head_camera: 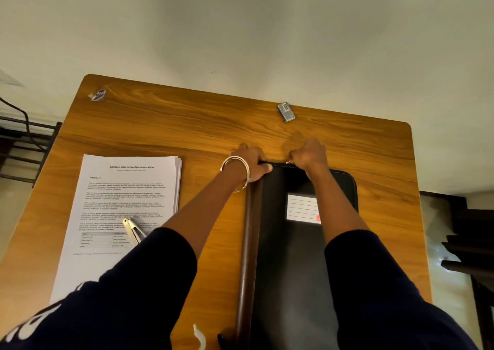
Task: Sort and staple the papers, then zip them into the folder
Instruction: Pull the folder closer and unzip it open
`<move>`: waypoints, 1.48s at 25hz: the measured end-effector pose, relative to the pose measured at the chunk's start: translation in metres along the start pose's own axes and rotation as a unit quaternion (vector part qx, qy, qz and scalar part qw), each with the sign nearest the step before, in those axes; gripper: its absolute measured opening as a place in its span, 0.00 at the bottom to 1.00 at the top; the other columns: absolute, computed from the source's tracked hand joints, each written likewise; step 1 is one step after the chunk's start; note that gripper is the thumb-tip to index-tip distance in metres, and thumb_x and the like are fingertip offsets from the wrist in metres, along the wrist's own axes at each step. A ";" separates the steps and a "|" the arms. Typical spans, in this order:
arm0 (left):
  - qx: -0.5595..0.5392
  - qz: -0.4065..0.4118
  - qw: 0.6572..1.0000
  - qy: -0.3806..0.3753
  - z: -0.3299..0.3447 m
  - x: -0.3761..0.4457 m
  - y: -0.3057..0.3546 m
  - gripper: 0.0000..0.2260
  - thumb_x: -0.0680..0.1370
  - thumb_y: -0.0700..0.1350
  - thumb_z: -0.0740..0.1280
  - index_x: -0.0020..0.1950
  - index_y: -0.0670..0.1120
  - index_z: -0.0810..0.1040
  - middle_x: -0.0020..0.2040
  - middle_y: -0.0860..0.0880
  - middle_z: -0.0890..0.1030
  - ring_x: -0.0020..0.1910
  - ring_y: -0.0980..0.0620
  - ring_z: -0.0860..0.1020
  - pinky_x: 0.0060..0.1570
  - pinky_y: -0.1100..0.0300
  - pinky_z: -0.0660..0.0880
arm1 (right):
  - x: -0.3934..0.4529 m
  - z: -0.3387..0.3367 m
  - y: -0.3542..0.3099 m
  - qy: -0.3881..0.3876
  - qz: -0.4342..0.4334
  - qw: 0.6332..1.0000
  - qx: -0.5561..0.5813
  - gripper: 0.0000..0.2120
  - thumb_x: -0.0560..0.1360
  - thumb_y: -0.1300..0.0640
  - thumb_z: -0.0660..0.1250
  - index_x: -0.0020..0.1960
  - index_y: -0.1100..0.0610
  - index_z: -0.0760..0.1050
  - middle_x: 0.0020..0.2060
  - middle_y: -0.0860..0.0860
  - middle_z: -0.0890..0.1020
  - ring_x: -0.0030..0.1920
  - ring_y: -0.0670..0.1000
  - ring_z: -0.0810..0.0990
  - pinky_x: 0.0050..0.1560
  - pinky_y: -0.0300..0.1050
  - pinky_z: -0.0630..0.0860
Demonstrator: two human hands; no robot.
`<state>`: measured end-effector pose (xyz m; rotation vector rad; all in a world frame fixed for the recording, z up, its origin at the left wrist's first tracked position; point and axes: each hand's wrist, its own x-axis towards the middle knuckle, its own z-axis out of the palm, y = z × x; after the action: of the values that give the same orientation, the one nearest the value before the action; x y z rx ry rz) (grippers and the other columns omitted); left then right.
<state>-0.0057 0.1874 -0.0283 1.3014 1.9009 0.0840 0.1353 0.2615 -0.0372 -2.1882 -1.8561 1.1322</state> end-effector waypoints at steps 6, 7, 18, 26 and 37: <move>0.244 0.042 0.967 0.055 0.023 0.000 0.038 0.26 0.70 0.57 0.70 0.64 0.46 0.72 0.66 0.44 0.70 0.68 0.41 0.64 0.65 0.42 0.59 | 0.002 -0.010 0.011 -0.030 -0.028 0.999 0.028 0.14 0.71 0.58 0.71 0.31 0.55 0.69 0.28 0.50 0.72 0.33 0.51 0.71 0.38 0.47 0.69; 0.240 0.030 0.968 0.064 0.023 0.000 0.036 0.26 0.71 0.58 0.69 0.64 0.46 0.72 0.65 0.44 0.71 0.67 0.41 0.65 0.65 0.41 0.59 | 0.002 -0.013 0.015 -0.024 -0.021 0.999 0.016 0.13 0.71 0.57 0.71 0.31 0.54 0.70 0.29 0.50 0.72 0.35 0.52 0.72 0.42 0.50 0.69; 0.202 0.018 0.979 0.028 0.044 0.000 0.099 0.19 0.75 0.51 0.66 0.65 0.48 0.71 0.64 0.44 0.73 0.67 0.40 0.66 0.67 0.30 0.51 | 0.018 -0.066 0.079 0.051 0.082 0.985 0.145 0.06 0.67 0.60 0.69 0.42 0.61 0.79 0.43 0.58 0.82 0.45 0.58 0.80 0.39 0.45 0.75; 0.080 0.074 0.992 0.059 0.074 0.019 0.129 0.14 0.74 0.47 0.70 0.59 0.48 0.77 0.61 0.46 0.74 0.63 0.44 0.70 0.66 0.44 0.64 | 0.030 -0.085 0.106 0.015 0.119 0.965 0.232 0.05 0.65 0.63 0.66 0.40 0.60 0.80 0.33 0.54 0.80 0.30 0.51 0.76 0.27 0.38 0.68; 0.056 0.002 0.988 0.144 0.076 0.023 0.128 0.12 0.78 0.44 0.63 0.61 0.46 0.75 0.57 0.42 0.78 0.65 0.41 0.69 0.72 0.38 0.43 | -0.046 -0.084 0.168 -0.073 0.235 0.931 0.270 0.13 0.73 0.67 0.61 0.30 0.59 0.71 0.25 0.52 0.69 0.24 0.48 0.64 0.19 0.34 0.58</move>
<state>0.1364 0.2376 -0.0317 1.4296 2.1730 0.1780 0.3219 0.2089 -0.0346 -2.2831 -0.8831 1.6734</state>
